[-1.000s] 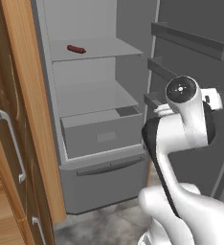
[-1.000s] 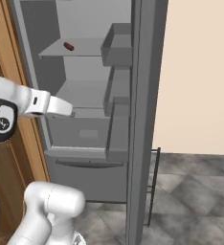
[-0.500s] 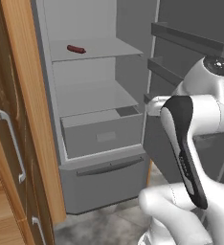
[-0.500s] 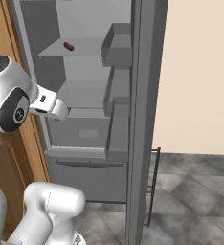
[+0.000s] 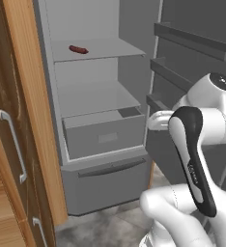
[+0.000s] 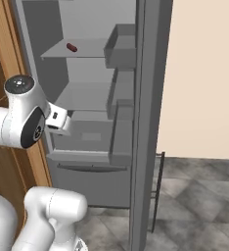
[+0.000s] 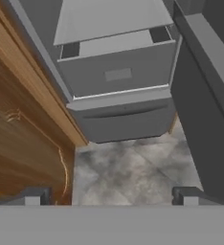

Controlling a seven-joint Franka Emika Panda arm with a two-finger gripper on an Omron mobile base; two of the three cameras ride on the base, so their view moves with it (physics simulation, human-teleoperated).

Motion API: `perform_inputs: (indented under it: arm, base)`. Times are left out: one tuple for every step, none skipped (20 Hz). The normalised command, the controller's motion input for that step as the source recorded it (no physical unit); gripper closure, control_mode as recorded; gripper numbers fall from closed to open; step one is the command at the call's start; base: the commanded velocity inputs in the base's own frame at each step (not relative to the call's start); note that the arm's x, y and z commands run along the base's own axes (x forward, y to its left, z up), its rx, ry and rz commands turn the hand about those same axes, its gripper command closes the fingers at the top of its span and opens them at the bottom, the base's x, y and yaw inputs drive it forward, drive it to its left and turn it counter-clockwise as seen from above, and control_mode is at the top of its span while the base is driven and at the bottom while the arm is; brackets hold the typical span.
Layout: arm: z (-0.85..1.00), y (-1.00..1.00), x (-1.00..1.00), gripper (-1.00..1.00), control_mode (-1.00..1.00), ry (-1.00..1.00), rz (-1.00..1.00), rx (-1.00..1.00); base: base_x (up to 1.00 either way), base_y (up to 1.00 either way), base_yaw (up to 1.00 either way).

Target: Move the hot dog bun to the plate on the dining table and place the condiment next to that plate. Then navigate to the fridge and take the sausage and place it on the plate as well.

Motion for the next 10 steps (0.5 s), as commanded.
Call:
perform_inputs:
  arm:
    - [0.0, 0.0, 0.0, -1.0, 1.0, 0.0, 0.0, 0.0]
    - [0.0, 0.0, 0.0, -1.0, 1.0, 0.0, 0.0, 0.0]
    - [0.0, 0.0, 0.0, -1.0, 1.0, 0.0, 0.0, 0.0]
    - [0.0, 0.0, 0.0, -1.0, 1.0, 0.0, 0.0, 0.0]
    - [0.0, 0.0, 0.0, -1.0, 1.0, 0.0, 0.0, 0.0]
    - [0.0, 0.0, 0.0, -1.0, 1.0, 0.0, 0.0, 0.0]
    - [0.0, 0.0, 0.0, -1.0, 1.0, 0.0, 0.0, 0.0]
    - [0.0, 0.0, 0.0, -1.0, 1.0, 0.0, 0.0, 0.0]
    - [0.0, 0.0, 0.0, -1.0, 1.0, 0.0, 0.0, 0.0]
    - [0.0, 0.0, 0.0, -1.0, 1.0, 0.0, 0.0, 0.0]
  base:
    - [0.51, 0.0, 0.06]
    - [0.74, 0.0, 0.07]
    - [0.96, 0.0, 0.07]
    - [1.0, 0.0, 0.07]
    - [1.0, 0.0, 0.05]
    - [0.99, 0.0, 0.0]
    - [0.94, 0.0, 0.0]
    - [0.88, 0.0, 0.0]
    - [0.9, 0.0, 0.0]
    - [0.86, 0.0, 0.0]
